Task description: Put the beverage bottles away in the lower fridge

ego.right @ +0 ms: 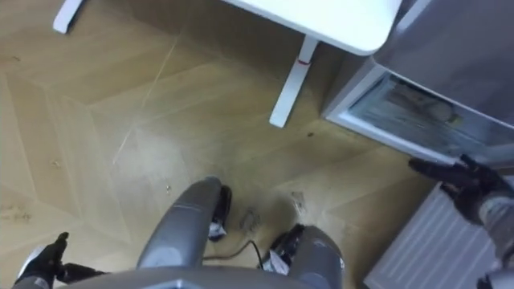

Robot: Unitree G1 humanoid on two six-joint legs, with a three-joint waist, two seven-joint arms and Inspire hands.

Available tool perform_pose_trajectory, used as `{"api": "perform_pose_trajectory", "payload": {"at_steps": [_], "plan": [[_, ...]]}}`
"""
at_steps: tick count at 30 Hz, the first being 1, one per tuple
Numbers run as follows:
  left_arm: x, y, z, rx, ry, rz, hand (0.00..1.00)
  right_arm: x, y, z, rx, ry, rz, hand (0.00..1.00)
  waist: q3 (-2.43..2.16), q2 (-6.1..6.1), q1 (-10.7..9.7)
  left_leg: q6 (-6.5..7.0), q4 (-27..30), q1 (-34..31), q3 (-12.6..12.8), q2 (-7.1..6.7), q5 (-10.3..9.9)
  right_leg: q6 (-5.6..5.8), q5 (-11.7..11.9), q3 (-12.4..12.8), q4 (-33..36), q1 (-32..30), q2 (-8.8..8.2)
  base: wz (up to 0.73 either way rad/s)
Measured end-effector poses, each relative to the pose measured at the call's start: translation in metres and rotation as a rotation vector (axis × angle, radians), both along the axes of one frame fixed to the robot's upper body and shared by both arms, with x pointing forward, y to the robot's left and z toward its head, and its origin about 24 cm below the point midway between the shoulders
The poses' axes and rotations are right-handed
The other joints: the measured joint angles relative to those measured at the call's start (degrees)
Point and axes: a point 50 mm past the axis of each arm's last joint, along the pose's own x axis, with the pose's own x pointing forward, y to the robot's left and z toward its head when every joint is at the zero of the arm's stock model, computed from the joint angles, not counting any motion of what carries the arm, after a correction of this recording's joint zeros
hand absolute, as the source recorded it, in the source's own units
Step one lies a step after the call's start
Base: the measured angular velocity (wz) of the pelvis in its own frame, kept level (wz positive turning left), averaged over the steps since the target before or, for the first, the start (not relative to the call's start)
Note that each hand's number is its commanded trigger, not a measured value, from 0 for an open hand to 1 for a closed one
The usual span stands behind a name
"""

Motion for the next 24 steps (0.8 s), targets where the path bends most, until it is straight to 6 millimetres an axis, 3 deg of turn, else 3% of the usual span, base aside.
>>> {"api": "perform_pose_trajectory", "payload": {"at_steps": [2,3,5,8,10,11,17,20,24], "plan": [[-0.008,-0.014,-0.009,-0.038,0.027,0.008,0.00,-0.028,0.012,-0.015,0.063,0.071,0.014,0.00,-0.74,1.52,-0.8,0.01,-2.8,4.7,1.1,0.50,0.0,0.46,1.5,0.2,-4.1,4.6,0.89,-0.21],[-0.010,-0.016,-0.010,-0.044,0.032,0.011,0.00,-0.034,0.015,-0.018,0.076,0.089,0.024,0.00,-0.81,1.62,-1.0,0.07,-3.6,6.1,1.3,0.48,0.1,0.67,1.8,0.2,-5.0,5.6,0.92,-0.11],[-0.015,-0.018,-0.011,-0.042,0.050,0.001,0.00,-0.059,0.027,-0.029,0.128,0.150,0.032,0.00,-0.84,1.23,-2.3,-0.07,-6.9,10.6,2.3,0.48,0.5,0.93,2.6,0.3,-8.7,9.8,1.32,-0.08],[-0.019,-0.020,-0.012,-0.041,0.059,0.006,0.00,-0.081,0.042,-0.038,0.201,0.172,0.011,0.00,-1.04,0.96,-3.6,-0.48,-11.3,15.9,2.7,0.35,1.7,1.05,4.4,0.4,-14.0,14.6,2.16,-0.12],[-0.024,-0.022,-0.013,-0.046,0.070,0.009,0.00,-0.094,0.055,-0.045,0.234,0.214,0.021,0.00,-1.45,0.11,-4.5,-0.68,-14.1,19.6,3.9,0.33,2.5,1.13,5.4,0.8,-17.0,17.7,2.41,-0.20],[-0.025,-0.026,-0.015,-0.054,0.074,0.016,0.00,-0.101,0.063,-0.049,0.257,0.228,0.021,0.00,-1.48,0.11,-5.1,-0.78,-15.1,21.3,4.1,0.45,2.7,1.31,6.1,1.3,-19.0,19.5,3.25,-0.23],[-0.020,-0.052,-0.024,-0.115,0.053,0.032,0.00,-0.116,0.102,-0.063,0.350,0.258,0.048,0.00,-1.41,0.17,-6.4,-0.93,-18.3,26.3,6.2,0.84,2.7,1.70,8.3,2.1,-23.5,23.7,4.04,-0.21],[-0.010,-0.061,-0.026,-0.140,0.029,0.026,0.00,-0.116,0.111,-0.066,0.362,0.260,0.056,0.00,-1.25,0.80,-7.5,-0.85,-19.8,27.6,6.5,1.00,2.9,2.00,10.4,2.2,-26.7,25.6,4.93,-0.10],[-0.008,-0.062,-0.026,-0.136,0.032,0.010,0.00,-0.114,0.116,-0.067,0.365,0.248,0.074,0.00,-1.19,0.72,-8.3,-0.68,-21.4,29.0,7.0,0.90,3.0,2.32,11.8,3.6,-28.8,26.8,5.34,-0.18]]}}
